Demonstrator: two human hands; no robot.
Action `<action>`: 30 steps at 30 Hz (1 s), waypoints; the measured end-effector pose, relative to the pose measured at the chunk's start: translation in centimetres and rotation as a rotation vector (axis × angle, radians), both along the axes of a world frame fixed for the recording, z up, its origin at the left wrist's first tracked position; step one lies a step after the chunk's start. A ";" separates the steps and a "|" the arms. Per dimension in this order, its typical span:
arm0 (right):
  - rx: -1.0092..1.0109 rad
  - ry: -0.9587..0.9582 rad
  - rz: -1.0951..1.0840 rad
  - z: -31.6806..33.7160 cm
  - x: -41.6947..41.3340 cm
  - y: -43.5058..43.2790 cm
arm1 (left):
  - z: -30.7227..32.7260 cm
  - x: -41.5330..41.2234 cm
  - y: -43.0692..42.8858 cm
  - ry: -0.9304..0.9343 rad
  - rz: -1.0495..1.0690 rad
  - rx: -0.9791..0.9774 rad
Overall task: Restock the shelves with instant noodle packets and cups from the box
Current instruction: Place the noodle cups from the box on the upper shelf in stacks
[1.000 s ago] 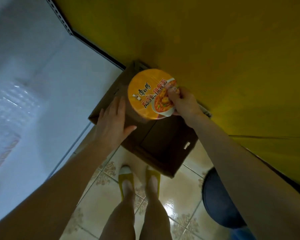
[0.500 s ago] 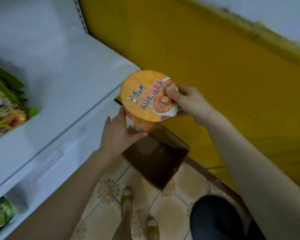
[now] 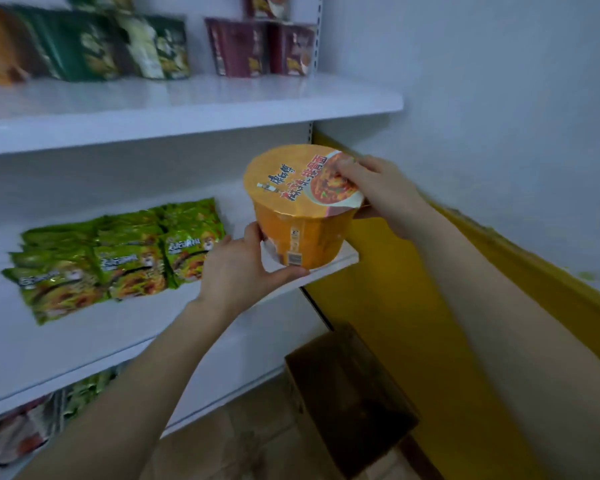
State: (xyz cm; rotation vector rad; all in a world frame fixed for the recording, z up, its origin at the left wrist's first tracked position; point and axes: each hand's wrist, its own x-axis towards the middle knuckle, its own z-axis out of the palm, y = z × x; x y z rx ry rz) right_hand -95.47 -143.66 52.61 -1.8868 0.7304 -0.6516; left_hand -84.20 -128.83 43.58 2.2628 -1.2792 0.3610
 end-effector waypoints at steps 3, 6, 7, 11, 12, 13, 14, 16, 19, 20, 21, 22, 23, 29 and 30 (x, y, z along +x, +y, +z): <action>-0.012 -0.033 0.061 3.2 2.1 3.4 | 2.9 1.1 4.1 -0.066 0.099 -0.017; -0.023 -0.052 0.129 5.8 4.3 6.7 | 4.6 2.6 8.1 -0.145 0.160 -0.098; -0.031 -0.055 0.152 6.5 5.1 7.8 | 5.3 2.9 9.4 -0.169 0.190 -0.094; -0.042 -0.063 0.229 8.7 8.9 12.2 | 7.8 4.6 14.2 -0.175 0.323 0.036; -0.036 -0.070 0.248 9.1 10.0 13.3 | 8.3 5.4 15.4 -0.178 0.345 0.044; -0.037 -0.080 0.268 9.5 11.1 14.5 | 8.6 6.2 16.7 -0.181 0.358 0.041; -0.046 -0.089 0.286 9.9 12.2 15.7 | 9.0 7.1 18.1 -0.185 0.369 0.033; -0.052 -0.105 0.310 10.6 14.6 18.2 | 9.6 9.1 20.9 -0.213 0.384 0.026; -0.036 -0.105 0.338 11.5 18.2 22.2 | 10.7 12.2 25.3 -0.234 0.409 0.024; -0.029 -0.108 0.340 11.8 19.4 23.4 | 10.8 13.3 26.7 -0.243 0.419 0.020; -0.020 -0.115 0.341 12.1 20.6 24.5 | 11.0 14.4 28.0 -0.252 0.431 0.033; -0.015 -0.124 0.341 12.4 21.4 25.2 | 11.1 15.3 28.9 -0.255 0.450 0.068; -0.017 -0.134 0.344 12.7 22.4 26.0 | 11.1 16.5 30.1 -0.257 0.462 0.106; -0.029 -0.160 0.306 14.7 27.6 29.3 | 11.3 22.6 34.5 -0.294 0.488 0.243; -0.024 -0.159 0.295 15.0 28.4 29.5 | 11.5 23.3 34.6 -0.288 0.486 0.252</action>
